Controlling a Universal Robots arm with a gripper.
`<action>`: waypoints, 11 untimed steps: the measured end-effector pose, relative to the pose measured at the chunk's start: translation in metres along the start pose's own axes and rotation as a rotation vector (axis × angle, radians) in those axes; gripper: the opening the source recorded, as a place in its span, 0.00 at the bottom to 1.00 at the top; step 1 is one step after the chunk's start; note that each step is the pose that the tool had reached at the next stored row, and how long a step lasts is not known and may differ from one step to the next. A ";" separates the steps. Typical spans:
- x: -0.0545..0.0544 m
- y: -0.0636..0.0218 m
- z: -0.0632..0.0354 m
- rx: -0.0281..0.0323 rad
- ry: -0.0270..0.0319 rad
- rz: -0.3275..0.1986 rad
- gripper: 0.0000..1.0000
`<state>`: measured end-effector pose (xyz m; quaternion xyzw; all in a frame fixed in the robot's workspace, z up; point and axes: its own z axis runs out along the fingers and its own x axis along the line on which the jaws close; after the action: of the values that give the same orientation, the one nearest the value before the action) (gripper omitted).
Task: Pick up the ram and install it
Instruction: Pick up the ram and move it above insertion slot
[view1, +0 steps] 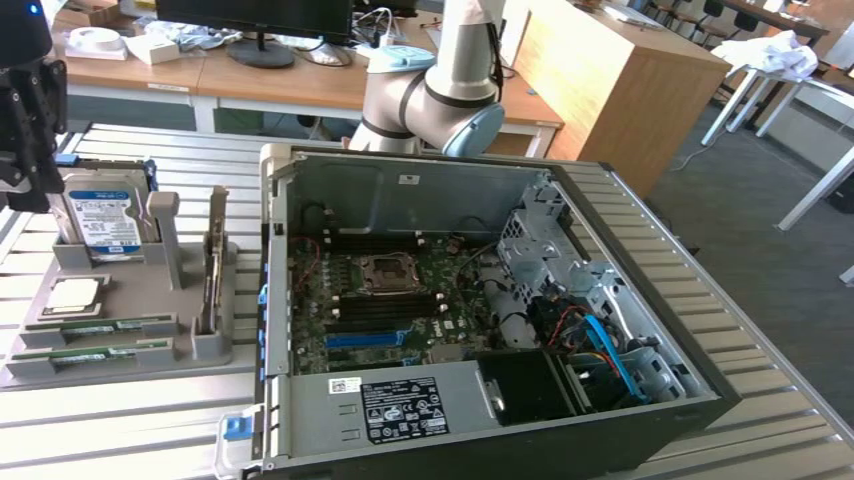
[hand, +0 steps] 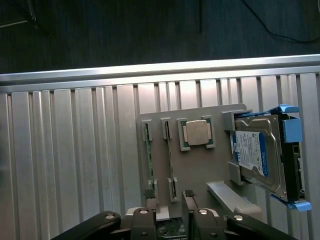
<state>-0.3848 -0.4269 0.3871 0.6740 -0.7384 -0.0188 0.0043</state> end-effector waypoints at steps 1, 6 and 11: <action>0.000 0.0000 0.0000 0.0000 0.0000 0.000 0.36; 0.000 -0.0001 0.0005 0.0002 -0.0002 0.000 0.36; 0.000 -0.0002 0.0038 0.0001 -0.0001 0.000 0.36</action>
<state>-0.3848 -0.4269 0.3833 0.6742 -0.7383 -0.0188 0.0043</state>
